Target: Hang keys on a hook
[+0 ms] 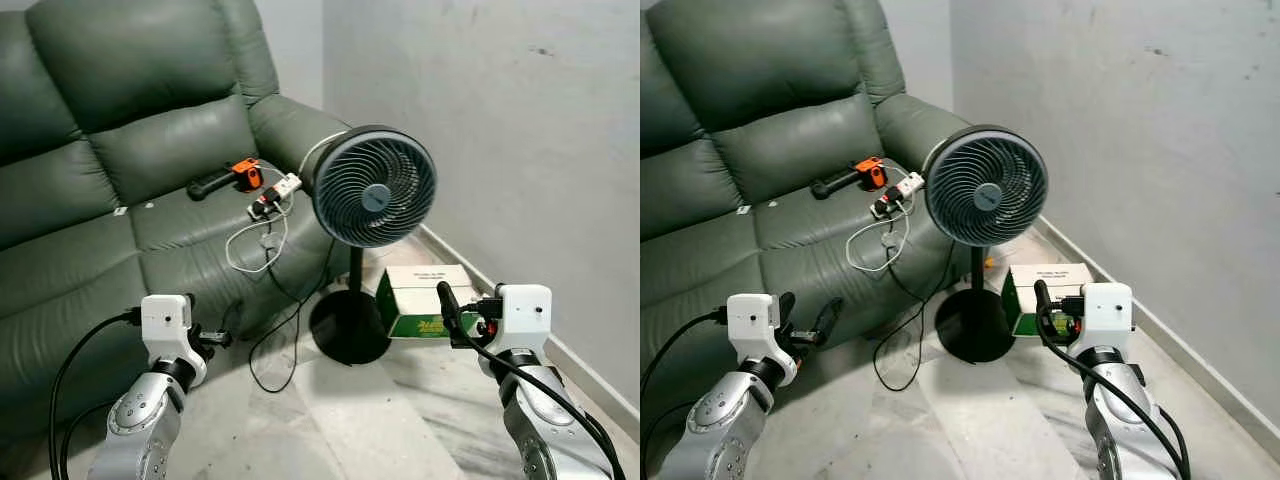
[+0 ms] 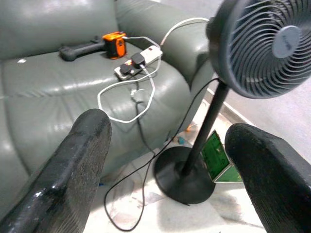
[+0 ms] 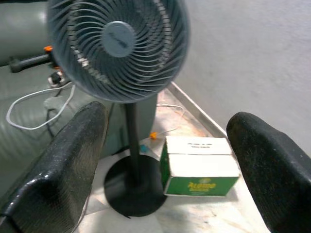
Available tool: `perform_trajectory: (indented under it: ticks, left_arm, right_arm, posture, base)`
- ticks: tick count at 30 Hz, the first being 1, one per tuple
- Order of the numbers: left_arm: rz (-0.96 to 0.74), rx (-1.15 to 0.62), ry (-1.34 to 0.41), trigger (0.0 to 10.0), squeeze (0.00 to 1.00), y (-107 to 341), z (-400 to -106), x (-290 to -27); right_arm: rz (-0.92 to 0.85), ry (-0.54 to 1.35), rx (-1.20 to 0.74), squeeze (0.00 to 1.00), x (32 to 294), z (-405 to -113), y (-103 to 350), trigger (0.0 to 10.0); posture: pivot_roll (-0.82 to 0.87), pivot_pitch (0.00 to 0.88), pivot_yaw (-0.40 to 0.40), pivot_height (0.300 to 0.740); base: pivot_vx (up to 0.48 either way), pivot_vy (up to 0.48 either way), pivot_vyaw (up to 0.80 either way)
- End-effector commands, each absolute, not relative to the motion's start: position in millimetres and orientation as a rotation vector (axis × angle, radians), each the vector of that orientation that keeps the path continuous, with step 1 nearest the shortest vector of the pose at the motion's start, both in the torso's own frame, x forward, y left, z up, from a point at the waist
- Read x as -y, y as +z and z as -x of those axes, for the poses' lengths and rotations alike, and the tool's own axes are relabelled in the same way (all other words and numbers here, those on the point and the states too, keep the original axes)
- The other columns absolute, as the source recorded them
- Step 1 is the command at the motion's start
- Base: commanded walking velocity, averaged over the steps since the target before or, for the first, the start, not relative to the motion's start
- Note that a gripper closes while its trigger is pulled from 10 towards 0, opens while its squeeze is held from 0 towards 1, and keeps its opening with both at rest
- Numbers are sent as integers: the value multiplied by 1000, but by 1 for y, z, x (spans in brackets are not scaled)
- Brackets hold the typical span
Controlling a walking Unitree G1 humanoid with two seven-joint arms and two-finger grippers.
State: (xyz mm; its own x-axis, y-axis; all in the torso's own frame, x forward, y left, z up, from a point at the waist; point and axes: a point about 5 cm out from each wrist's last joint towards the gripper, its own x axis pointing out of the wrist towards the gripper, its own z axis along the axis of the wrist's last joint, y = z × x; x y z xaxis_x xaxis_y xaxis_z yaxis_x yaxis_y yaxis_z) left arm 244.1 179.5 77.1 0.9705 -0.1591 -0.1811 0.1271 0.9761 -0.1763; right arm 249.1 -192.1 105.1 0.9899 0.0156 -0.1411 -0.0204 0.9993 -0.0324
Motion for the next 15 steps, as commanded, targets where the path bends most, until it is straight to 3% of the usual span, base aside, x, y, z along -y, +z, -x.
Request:
perform_trajectory:
  ticks: [1, 15]
  left_arm:
    - [162, -203, -142, 10000, 0, 77, -241, -184]
    - [167, -214, -145, 10000, 0, 77, -240, -184]
  right_arm:
    - [27, 35, -136, 0, 189, -248, 107, 10000]
    - [22, 33, -141, 0, 189, -247, 106, 10000]
  posture:
    - [-49, 42, 56, 740]
    - [-49, 44, 58, 740]
  base:
    - [0, 319, 0]
    - [0, 334, 0]
